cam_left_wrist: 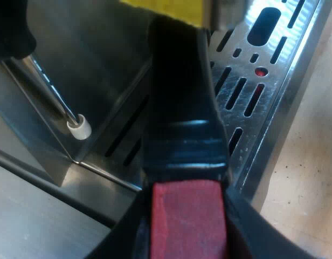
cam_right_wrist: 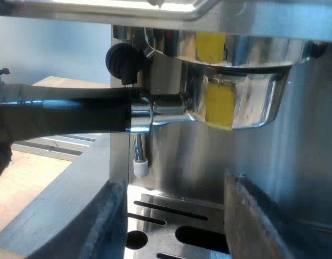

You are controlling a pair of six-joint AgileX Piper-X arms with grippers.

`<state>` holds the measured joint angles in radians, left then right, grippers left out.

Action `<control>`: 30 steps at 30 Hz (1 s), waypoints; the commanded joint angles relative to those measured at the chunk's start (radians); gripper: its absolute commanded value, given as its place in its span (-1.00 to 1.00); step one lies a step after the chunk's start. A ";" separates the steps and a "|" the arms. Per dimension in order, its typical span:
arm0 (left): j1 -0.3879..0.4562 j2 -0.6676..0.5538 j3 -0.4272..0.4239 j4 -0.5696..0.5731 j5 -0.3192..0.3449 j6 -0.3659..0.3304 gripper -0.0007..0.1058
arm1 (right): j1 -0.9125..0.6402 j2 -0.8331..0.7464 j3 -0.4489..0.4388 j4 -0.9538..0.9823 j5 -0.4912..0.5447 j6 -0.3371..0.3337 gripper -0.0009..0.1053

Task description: Put the handle in the coffee machine

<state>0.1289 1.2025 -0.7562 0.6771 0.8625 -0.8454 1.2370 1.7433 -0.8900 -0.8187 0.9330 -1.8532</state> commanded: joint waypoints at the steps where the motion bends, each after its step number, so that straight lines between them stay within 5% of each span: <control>1: -0.001 -0.004 -0.013 -0.008 0.058 -0.011 -0.98 | -0.004 -0.002 -0.003 -0.015 -0.002 -0.014 -0.15; 22: 0.027 -0.055 -0.025 -0.004 0.084 -0.010 -0.98 | -0.007 -0.002 -0.003 -0.015 -0.002 -0.014 -0.15; 30: 0.054 -0.070 -0.067 0.022 0.188 -0.010 -0.98 | -0.007 -0.002 -0.003 -0.015 -0.002 -0.012 -0.15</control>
<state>0.1791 1.1675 -0.7888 0.7497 0.8935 -0.8454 1.2361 1.7433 -0.8900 -0.8187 0.9330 -1.8532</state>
